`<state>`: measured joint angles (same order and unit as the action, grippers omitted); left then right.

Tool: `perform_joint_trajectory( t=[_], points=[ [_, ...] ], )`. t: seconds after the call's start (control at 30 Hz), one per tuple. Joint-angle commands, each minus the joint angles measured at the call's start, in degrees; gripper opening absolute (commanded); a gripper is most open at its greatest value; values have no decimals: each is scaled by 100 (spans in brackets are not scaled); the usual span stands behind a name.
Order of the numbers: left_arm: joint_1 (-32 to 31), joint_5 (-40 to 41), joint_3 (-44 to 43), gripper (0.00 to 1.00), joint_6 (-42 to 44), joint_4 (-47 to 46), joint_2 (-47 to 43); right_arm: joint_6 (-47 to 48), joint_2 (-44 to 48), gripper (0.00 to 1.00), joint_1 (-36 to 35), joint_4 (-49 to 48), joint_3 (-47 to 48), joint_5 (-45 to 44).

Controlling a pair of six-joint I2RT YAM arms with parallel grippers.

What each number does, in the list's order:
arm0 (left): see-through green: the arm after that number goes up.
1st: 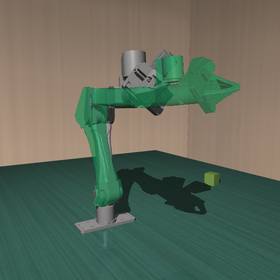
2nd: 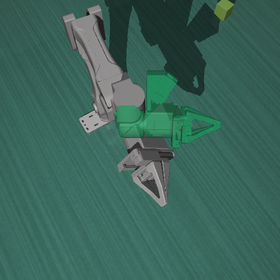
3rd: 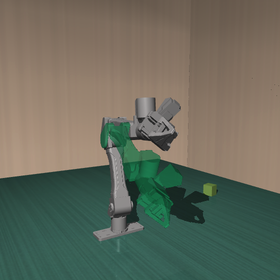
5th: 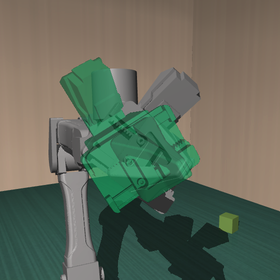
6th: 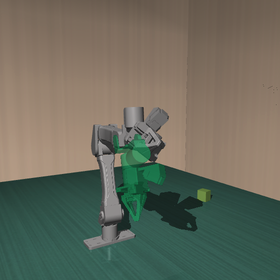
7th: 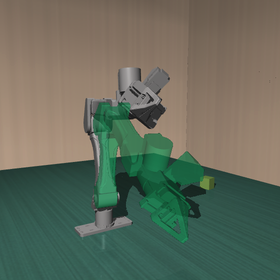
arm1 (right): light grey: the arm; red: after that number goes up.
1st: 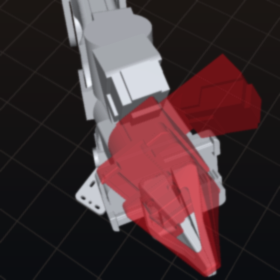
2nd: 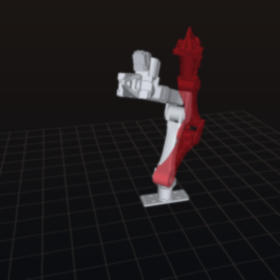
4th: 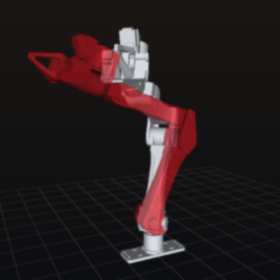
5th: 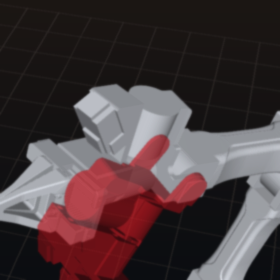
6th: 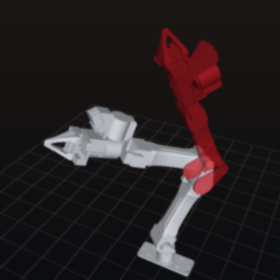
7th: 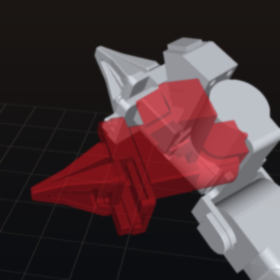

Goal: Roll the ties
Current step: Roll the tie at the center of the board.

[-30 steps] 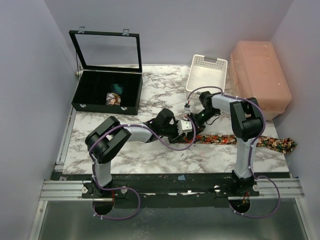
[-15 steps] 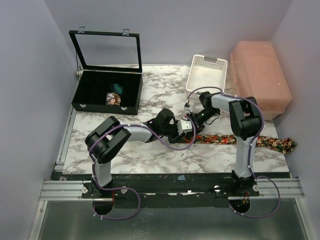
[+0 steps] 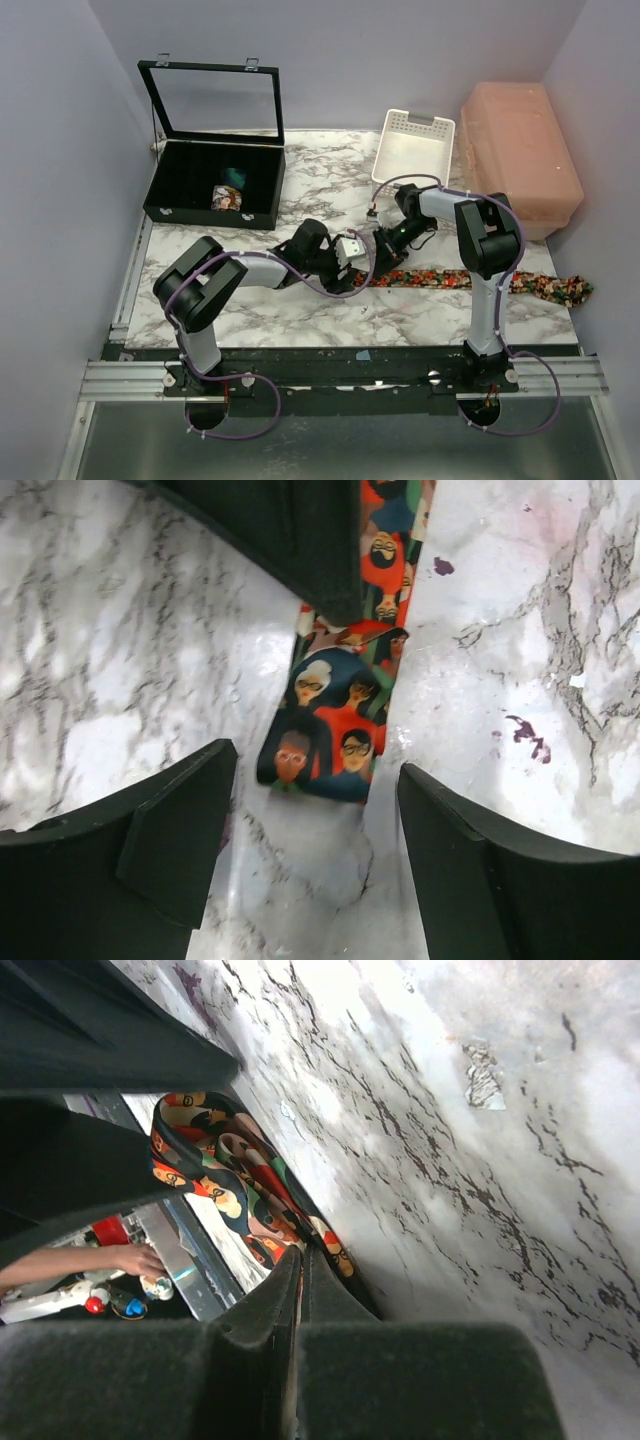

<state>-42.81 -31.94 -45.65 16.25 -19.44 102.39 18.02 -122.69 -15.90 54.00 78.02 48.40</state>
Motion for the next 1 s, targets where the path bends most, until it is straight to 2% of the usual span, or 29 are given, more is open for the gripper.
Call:
perform_joint_trajectory(
  t=[0.0, 0.2, 0.27, 0.43, 0.53, 0.7, 0.97],
  points=[
    [123, -27, 179, 74, -52, -350, -376, 123, -81, 1, -9, -228, -147, -717],
    [123, -103, 80, 69, 179, -115, -122, 133, -64, 1, -8, -369, -223, -835],
    [123, -244, 29, 63, 333, -16, -34, 127, -72, 1, -10, -384, -212, -870],
    [114, -549, -69, 41, 585, 259, -35, 108, -106, 0, -11, -428, -217, -920],
    [78, -766, -155, 34, 468, 320, -132, 80, -116, 0, -10, -459, -183, -919],
    [-112, -784, -370, 33, 22, 125, -125, -4, -114, 1, -5, -493, -164, -859],
    [-328, -335, -872, 33, -333, 163, 542, -104, -13, 1, -5, -468, -123, -651]
  ],
)
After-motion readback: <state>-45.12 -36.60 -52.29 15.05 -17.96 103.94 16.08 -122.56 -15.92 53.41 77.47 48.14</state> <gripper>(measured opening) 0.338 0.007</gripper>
